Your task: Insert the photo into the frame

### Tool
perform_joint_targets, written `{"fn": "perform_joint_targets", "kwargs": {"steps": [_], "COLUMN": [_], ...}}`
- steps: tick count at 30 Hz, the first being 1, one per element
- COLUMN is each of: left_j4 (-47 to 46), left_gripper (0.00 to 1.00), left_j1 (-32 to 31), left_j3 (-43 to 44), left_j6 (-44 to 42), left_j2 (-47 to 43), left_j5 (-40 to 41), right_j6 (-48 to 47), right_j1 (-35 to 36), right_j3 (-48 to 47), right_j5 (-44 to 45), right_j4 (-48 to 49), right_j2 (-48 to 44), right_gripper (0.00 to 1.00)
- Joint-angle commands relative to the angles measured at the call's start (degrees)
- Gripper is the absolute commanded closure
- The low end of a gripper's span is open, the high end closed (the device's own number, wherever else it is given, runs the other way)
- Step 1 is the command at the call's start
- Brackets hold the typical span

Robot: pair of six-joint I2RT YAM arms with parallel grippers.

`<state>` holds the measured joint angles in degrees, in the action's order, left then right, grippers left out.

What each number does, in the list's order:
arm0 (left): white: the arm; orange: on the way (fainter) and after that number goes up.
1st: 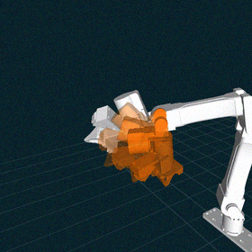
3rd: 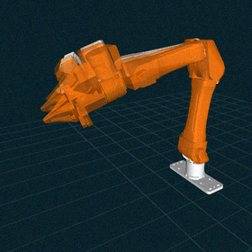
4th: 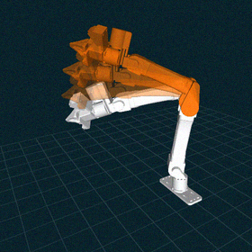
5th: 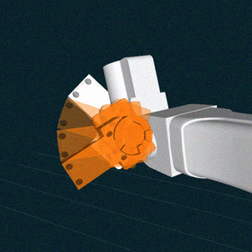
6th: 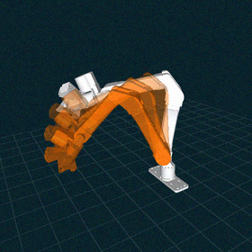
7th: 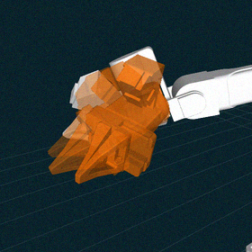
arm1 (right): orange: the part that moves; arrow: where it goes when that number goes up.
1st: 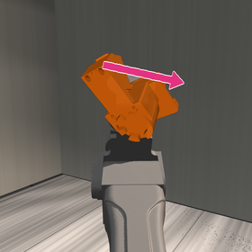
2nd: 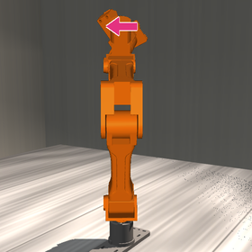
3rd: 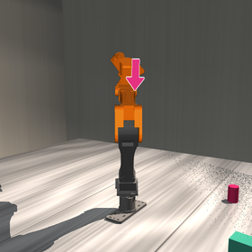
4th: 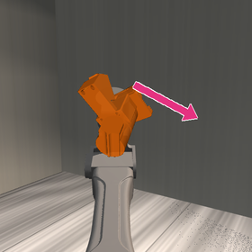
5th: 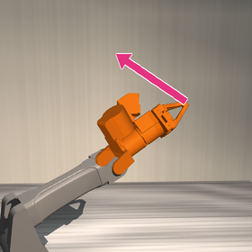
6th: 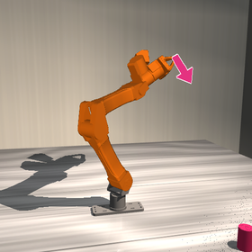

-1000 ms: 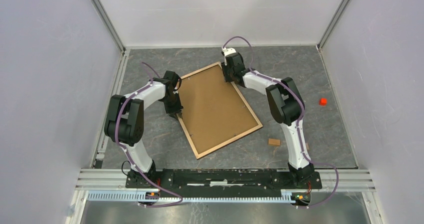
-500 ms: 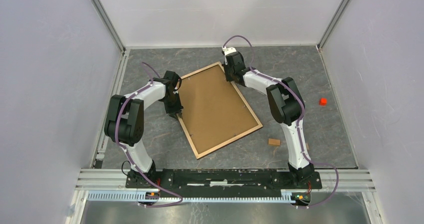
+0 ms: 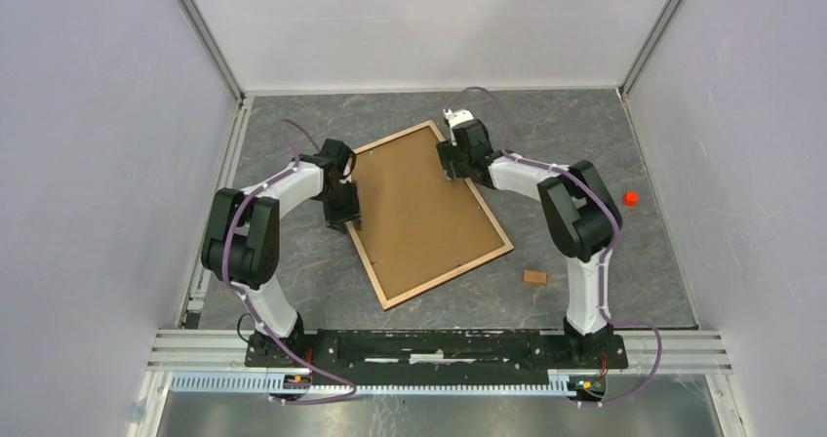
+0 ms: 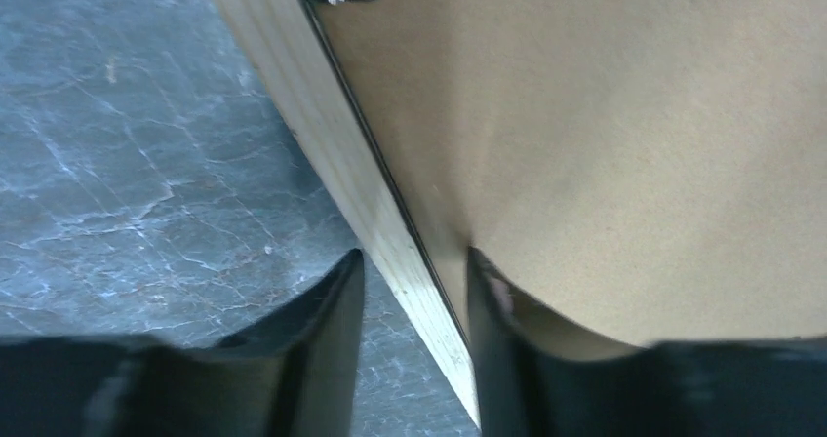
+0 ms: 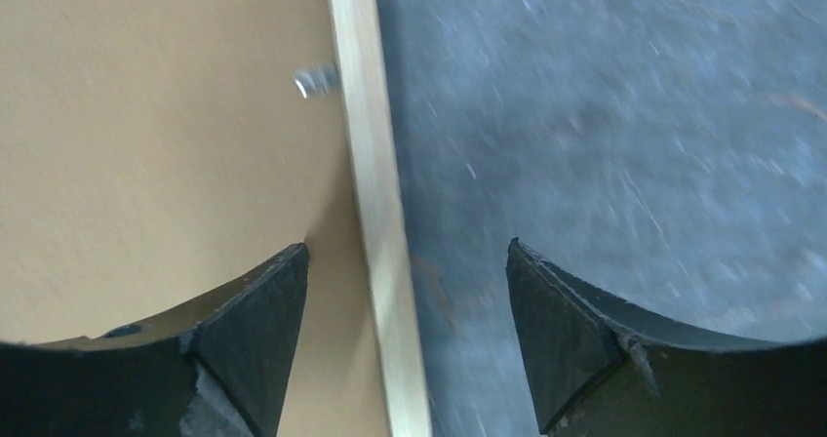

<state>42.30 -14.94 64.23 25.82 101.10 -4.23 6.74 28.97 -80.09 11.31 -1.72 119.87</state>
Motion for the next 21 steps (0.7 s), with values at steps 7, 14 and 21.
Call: {"fn": "perform_joint_targets", "kwargs": {"steps": [7,14,21], "left_j4": [-8.73,-15.58,-16.53], "left_gripper": [0.27,0.17,0.16], "left_j1": [-0.89,-0.08,1.93], "left_j3": [-5.9,-11.81,-14.19], "left_j6": [-9.47,-6.74,-5.43], "left_j2": [-21.62,-43.43,-57.78], "left_j5": [-5.34,3.98,13.4], "right_j6": [0.17,7.24,19.89], "right_j1": [3.98,13.11,24.74], "right_j3": [16.83,26.77,24.52], "right_j5": [19.65,4.8,-4.62], "right_j4": [-10.54,-16.93,-18.59], "right_j2": [-22.85,-30.78,-29.3], "right_gripper": [0.02,0.02,0.02]}}
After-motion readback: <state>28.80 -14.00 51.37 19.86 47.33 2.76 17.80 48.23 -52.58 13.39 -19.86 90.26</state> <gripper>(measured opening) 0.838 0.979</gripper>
